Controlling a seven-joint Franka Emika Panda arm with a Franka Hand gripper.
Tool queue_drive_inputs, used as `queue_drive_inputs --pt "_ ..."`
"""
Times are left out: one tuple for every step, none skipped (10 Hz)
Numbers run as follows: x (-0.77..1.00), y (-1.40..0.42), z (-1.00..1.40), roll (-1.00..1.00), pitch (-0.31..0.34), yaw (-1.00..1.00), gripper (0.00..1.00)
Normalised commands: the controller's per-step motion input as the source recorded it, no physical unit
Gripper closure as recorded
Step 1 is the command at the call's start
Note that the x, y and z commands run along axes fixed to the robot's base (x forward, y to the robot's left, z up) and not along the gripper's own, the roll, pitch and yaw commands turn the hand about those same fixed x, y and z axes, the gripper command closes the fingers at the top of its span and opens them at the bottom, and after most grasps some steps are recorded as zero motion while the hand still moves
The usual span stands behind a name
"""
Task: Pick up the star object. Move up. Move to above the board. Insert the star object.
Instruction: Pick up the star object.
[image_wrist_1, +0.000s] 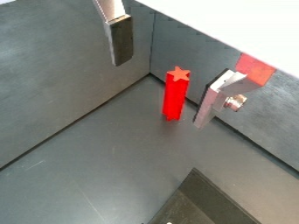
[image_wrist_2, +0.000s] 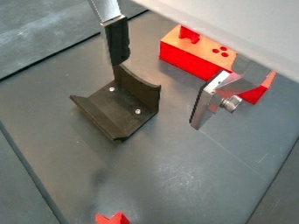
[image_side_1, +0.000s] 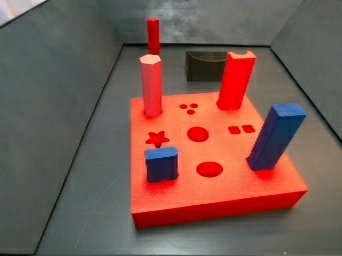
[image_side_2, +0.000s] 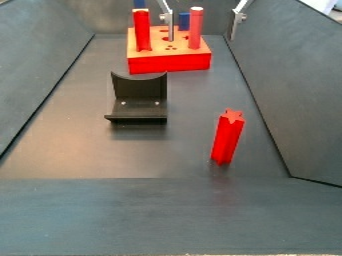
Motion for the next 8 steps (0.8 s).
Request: queue_drive_inputs --pt "-0.1 0.52 -0.3 0.0 -0.086 0.09 0.0" --pt "-0.54 0.87 -0.71 0.0 -0.171 0.19 0.0" --pt "-0.53 0.91 -0.67 0.0 -0.15 0.17 0.0" --pt "-0.42 0.92 -0.66 0.0 -0.117 0.18 0.0" --pt "-0.45 0.86 -0.67 0.0 -0.129 0.21 0.0" --pt "-0.11 0.86 -0.66 0.0 -0.057 0.32 0.0" --pt "0.0 0.76 -0.47 -0.12 -0.123 0.31 0.0" --pt "0.38 0.6 -0.31 -0.19 -0.027 0.24 0.0"
